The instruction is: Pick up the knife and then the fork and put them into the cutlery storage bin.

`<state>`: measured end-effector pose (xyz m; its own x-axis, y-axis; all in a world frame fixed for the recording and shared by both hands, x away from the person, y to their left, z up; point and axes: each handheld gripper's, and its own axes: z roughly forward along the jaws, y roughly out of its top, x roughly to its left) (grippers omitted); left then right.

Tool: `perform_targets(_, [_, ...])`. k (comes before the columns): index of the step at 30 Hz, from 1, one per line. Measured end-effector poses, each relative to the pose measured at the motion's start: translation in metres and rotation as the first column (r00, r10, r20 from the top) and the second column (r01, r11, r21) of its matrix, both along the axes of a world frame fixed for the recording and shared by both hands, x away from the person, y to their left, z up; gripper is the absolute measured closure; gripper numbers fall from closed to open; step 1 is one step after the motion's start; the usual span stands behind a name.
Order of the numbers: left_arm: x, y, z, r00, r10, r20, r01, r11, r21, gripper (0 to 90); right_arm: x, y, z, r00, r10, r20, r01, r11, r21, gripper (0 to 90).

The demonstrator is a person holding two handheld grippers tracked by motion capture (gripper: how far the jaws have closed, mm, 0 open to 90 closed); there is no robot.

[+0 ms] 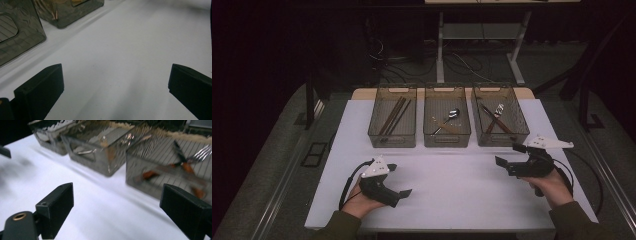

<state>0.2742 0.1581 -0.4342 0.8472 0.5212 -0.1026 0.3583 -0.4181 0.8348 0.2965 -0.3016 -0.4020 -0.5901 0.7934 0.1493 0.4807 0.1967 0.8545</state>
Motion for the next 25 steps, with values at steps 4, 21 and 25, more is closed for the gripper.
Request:
perform_targets(4, [0.0,-0.001,0.0,1.0,-0.002,0.003,0.002,1.0,0.0,0.0,-0.012,0.0,-0.014,0.9998,0.009,-0.017,-0.009,1.0,-0.021,11.5])
perform_targets(21, [-0.001,-0.001,0.0,1.0,-0.006,0.002,0.006,1.0,0.006,0.0,-0.044,0.018,-0.045,0.9971,0.052,-0.056,-0.056,0.996,-0.076,11.5])
perform_targets(25, [0.0,-0.002,0.0,1.0,-0.005,0.002,0.005,1.0,0.007,0.0,-0.044,0.019,-0.045,0.9966,0.062,-0.054,-0.066,0.995,-0.077,11.5])
